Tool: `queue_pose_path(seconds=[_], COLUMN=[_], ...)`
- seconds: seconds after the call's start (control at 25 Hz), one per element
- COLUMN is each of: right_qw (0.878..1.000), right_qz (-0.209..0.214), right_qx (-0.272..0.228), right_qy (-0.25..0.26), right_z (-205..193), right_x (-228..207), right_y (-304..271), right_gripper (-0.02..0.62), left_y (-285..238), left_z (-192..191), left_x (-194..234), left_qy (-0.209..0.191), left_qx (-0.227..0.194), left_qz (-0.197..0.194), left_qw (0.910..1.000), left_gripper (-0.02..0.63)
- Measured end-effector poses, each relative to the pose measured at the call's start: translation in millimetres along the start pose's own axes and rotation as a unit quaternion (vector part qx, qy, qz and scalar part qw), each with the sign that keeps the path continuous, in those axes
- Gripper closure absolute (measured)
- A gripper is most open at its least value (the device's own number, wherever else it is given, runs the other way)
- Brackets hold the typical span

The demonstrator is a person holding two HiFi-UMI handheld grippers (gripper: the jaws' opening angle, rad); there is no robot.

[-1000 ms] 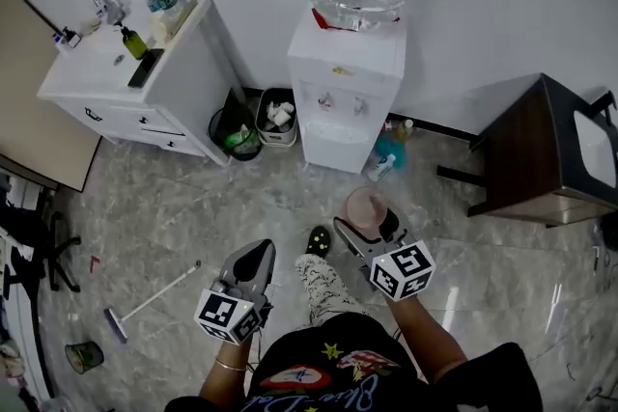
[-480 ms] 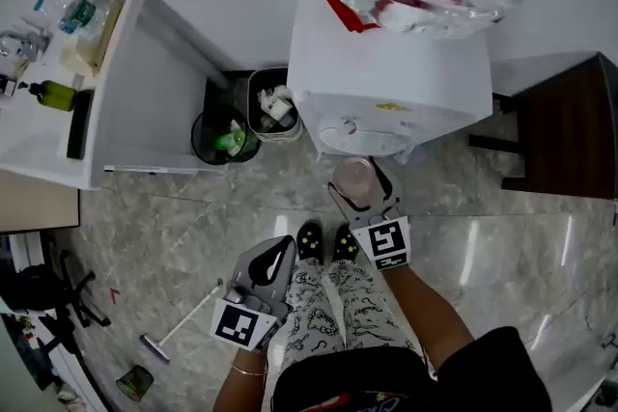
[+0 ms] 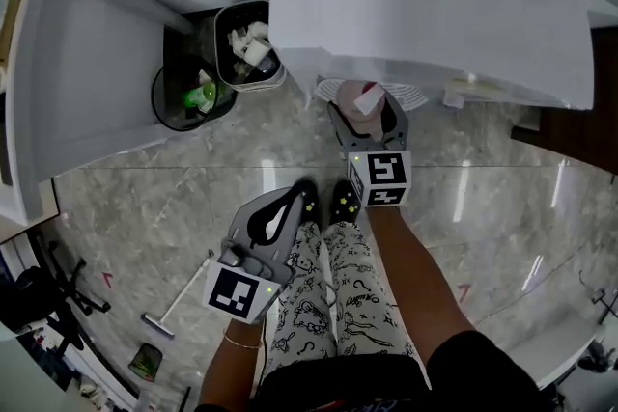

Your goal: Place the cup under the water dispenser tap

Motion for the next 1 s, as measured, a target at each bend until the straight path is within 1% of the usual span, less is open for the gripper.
queue_pose_path(seconds=[0.16,0.28,0.4,0.48,0.56,0.68,0.76,0.84,0.88,0.96,1.0], right_qw=[1.000,1.000,0.999,0.996,0.993,0.991,0.990,0.989,0.988,0.982,0.978], right_qz=[-0.009,-0.026,-0.034,-0.025,-0.012,0.000,0.000,0.000,0.008,0.040,0.054], right_qx=[-0.001,0.000,0.024,0.062,0.085,0.090,0.091,0.091,0.093,0.101,0.105], right_qy=[-0.001,-0.005,-0.028,-0.054,-0.081,-0.099,-0.106,-0.117,-0.127,-0.157,-0.172], right_z=[-5.9,-5.3,-8.0,-17.2,-25.4,-29.5,-30.5,-32.8,-34.4,-36.1,-34.0], right_x=[-0.8,2.9,0.3,-1.5,-3.3,-3.8,-1.7,2.8,7.2,21.2,29.6], right_y=[-15.7,-15.9,-18.0,-21.7,-23.5,-19.0,-9.1,10.0,22.5,54.0,75.1], right_gripper=[0.239,0.239,0.239,0.239,0.239,0.239,0.239,0.239,0.239,0.241,0.259], left_y=[-0.5,1.0,0.4,0.8,0.8,1.7,3.7,7.3,9.5,15.3,20.1], left_z=[-4.4,-2.6,1.2,3.1,4.8,5.4,6.0,8.7,11.3,19.6,25.6], left_x=[3.3,3.7,7.0,9.0,8.9,5.5,3.6,2.5,2.3,1.3,-0.9], left_qy=[0.016,0.013,0.014,0.021,0.029,0.032,0.032,0.034,0.036,0.036,0.034], left_qx=[0.001,0.012,0.010,0.006,0.001,0.002,0.004,0.003,0.002,0.001,0.001], left_qz=[-0.006,-0.015,-0.017,-0.015,-0.015,-0.021,-0.023,-0.019,-0.017,-0.016,-0.017], left_qw=[0.9999,0.9997,0.9997,0.9997,0.9995,0.9993,0.9992,0.9992,0.9992,0.9992,0.9993], left_gripper=[0.618,0.618,0.618,0.618,0.618,0.618,0.618,0.618,0.618,0.618,0.618])
Point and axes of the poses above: the fingertips, and each gripper's own axes: y backward along the fingers, x to its left, z out of its top, the point moved 7 cm from there along y, backward along the fingers, and after that the axes turned 11 degrees about z, right-handed, at the moved point
